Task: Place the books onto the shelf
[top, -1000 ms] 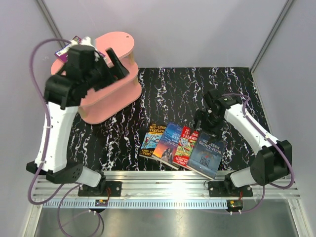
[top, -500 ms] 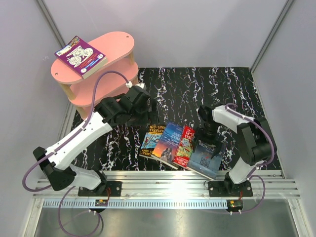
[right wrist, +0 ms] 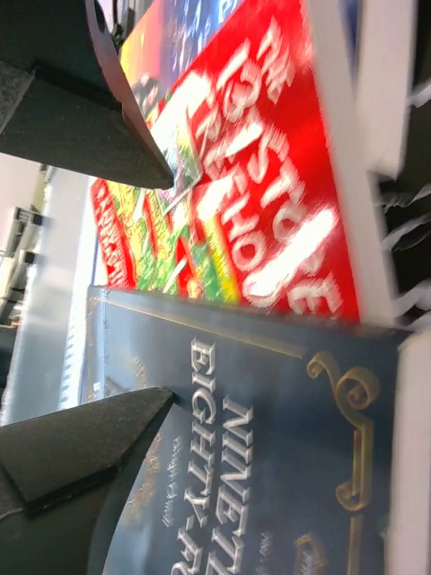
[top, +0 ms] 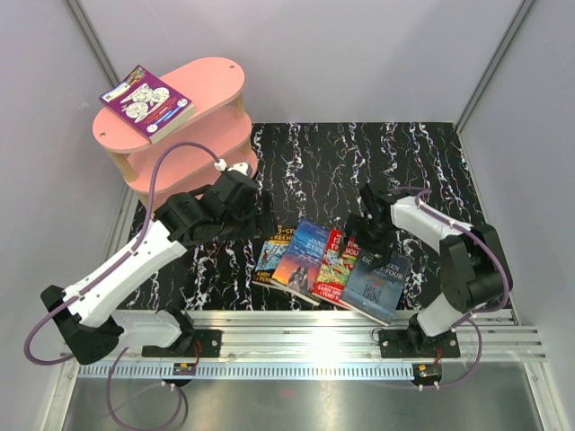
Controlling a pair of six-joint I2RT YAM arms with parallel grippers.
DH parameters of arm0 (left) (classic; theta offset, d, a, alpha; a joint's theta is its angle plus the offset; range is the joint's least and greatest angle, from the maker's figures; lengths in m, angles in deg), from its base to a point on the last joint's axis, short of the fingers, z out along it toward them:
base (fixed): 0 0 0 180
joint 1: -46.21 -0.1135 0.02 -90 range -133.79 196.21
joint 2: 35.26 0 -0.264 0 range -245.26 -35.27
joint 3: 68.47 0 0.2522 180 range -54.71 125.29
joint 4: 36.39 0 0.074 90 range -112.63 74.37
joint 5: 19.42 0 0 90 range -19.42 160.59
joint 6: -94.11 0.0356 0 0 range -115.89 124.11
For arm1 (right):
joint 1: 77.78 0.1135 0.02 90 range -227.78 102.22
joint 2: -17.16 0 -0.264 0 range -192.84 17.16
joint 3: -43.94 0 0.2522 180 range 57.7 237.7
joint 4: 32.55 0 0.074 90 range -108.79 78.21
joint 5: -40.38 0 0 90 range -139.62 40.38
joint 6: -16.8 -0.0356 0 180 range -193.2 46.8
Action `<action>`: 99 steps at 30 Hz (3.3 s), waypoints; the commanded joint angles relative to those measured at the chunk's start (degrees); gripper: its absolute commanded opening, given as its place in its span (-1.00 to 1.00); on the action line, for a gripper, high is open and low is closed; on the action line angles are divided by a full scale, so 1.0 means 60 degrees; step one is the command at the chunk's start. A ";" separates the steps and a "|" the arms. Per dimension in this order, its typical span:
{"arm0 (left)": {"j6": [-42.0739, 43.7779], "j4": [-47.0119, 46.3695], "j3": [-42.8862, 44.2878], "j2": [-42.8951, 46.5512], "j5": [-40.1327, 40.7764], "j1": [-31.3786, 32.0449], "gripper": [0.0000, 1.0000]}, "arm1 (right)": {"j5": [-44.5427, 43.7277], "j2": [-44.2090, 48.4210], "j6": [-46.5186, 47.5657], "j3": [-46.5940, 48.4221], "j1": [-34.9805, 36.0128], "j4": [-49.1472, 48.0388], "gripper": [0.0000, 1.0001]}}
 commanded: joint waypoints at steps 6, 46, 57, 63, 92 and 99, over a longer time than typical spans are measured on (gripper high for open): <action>-0.0086 -0.0281 0.0331 -0.0177 0.0180 -0.0004 0.89 | -0.1357 -0.1906 0.0334 0.0016 0.0134 -0.0207 0.92; 0.0207 -0.3897 -0.1615 -0.0703 -0.1560 0.1300 0.93 | -0.1199 0.0350 0.0333 0.3870 0.1072 0.2034 0.93; 0.1159 -0.5496 -0.1544 -0.3910 -0.2793 0.1271 0.95 | -0.1331 -0.0558 0.0480 0.2419 0.0706 0.1509 0.99; 0.1218 -0.6417 -0.1733 -0.4732 -0.3744 0.0963 0.96 | -0.0702 -0.1232 0.0568 0.1320 0.0573 0.0456 0.95; 0.1174 -0.5012 -0.1309 -0.6197 -0.3437 0.0904 0.48 | -0.0026 -0.1511 0.0055 -0.0746 0.0573 -0.1232 -1.00; 0.1086 -0.4501 -0.0651 -0.6228 -0.3233 0.1021 -1.00 | -0.0041 -0.1277 0.0114 -0.0849 0.0559 -0.1145 -1.00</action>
